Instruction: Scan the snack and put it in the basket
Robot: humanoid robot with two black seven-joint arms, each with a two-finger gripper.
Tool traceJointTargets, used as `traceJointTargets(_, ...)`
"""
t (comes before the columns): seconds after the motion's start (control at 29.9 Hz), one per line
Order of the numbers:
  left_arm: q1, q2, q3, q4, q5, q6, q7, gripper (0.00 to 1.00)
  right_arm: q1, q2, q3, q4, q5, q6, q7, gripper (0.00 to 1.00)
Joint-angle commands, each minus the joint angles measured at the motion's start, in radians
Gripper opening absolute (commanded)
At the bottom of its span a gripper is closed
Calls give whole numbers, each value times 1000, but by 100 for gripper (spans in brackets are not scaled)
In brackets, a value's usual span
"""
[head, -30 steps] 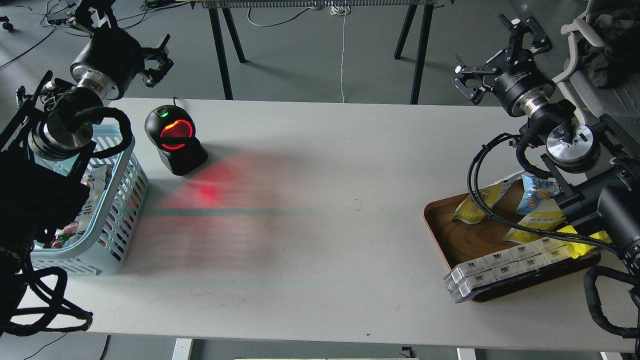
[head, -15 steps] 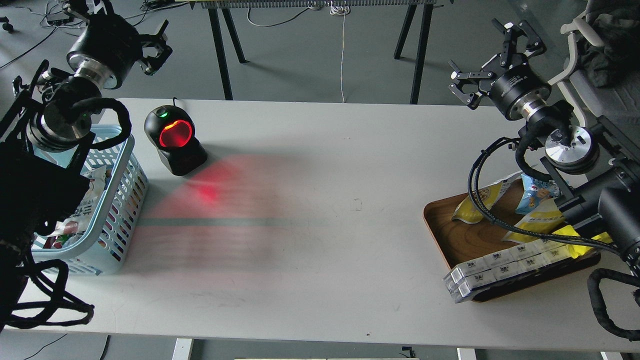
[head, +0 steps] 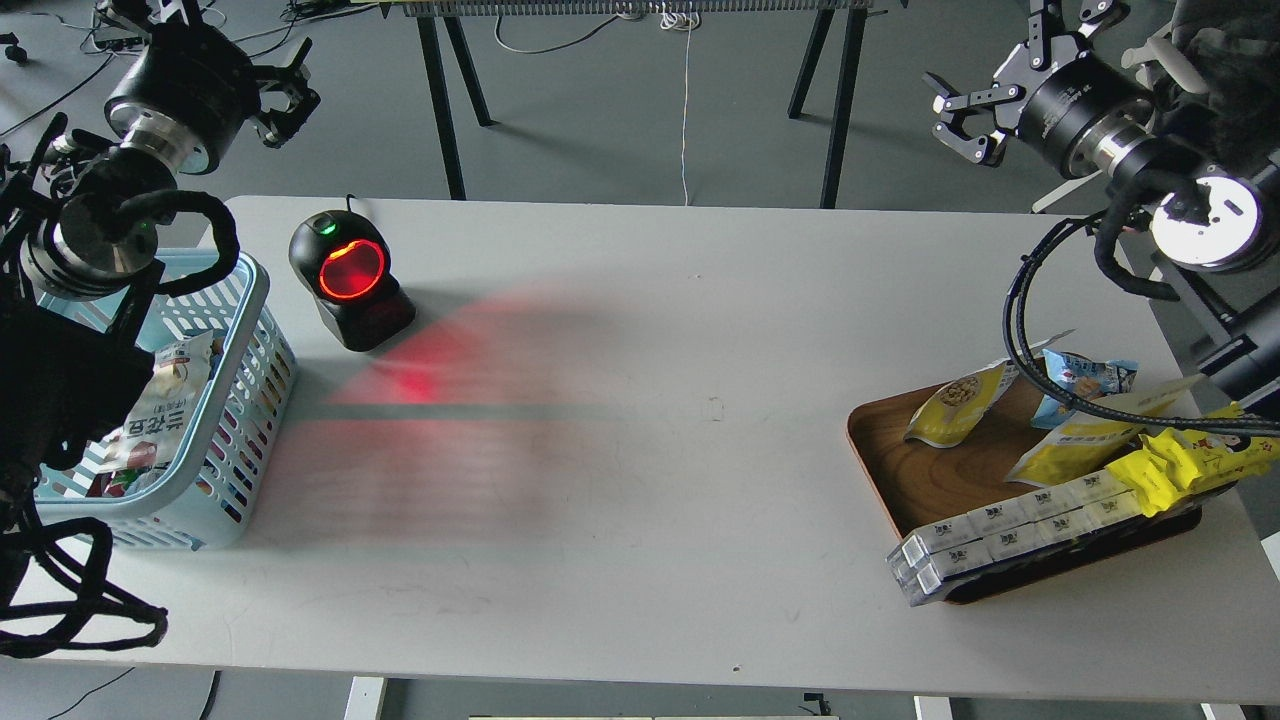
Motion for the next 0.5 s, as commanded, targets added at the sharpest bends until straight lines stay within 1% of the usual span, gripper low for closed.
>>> traceJointTargets(0.0, -5, -1, -4, -2, -2, -1, -2, 100, 129, -59, -164, 28, 2, -9, -4, 99)
traceJointTargets(0.07, -11, 1, -7, -11, 0, -1, -2, 100, 211, -103, -273, 74, 1, -21, -30, 99)
traceJointTargets(0.17, -14, 2, -8, -14, -2, -1, -4, 100, 352, -158, -451, 147, 1, -46, -99, 99)
traceJointTargets(0.23, -15, 2, -10, -16, -2, -1, -4, 100, 447, -190, -564, 198, 1, -78, -126, 99)
traceJointTargets(0.3, -15, 2, -10, -25, -2, -1, -4, 100, 539, -241, -672, 279, 1, -104, -151, 99)
traceJointTargets(0.47, -15, 1, -8, -36, -2, -1, -4, 100, 806, -399, -940, 553, 1, -128, -231, 99)
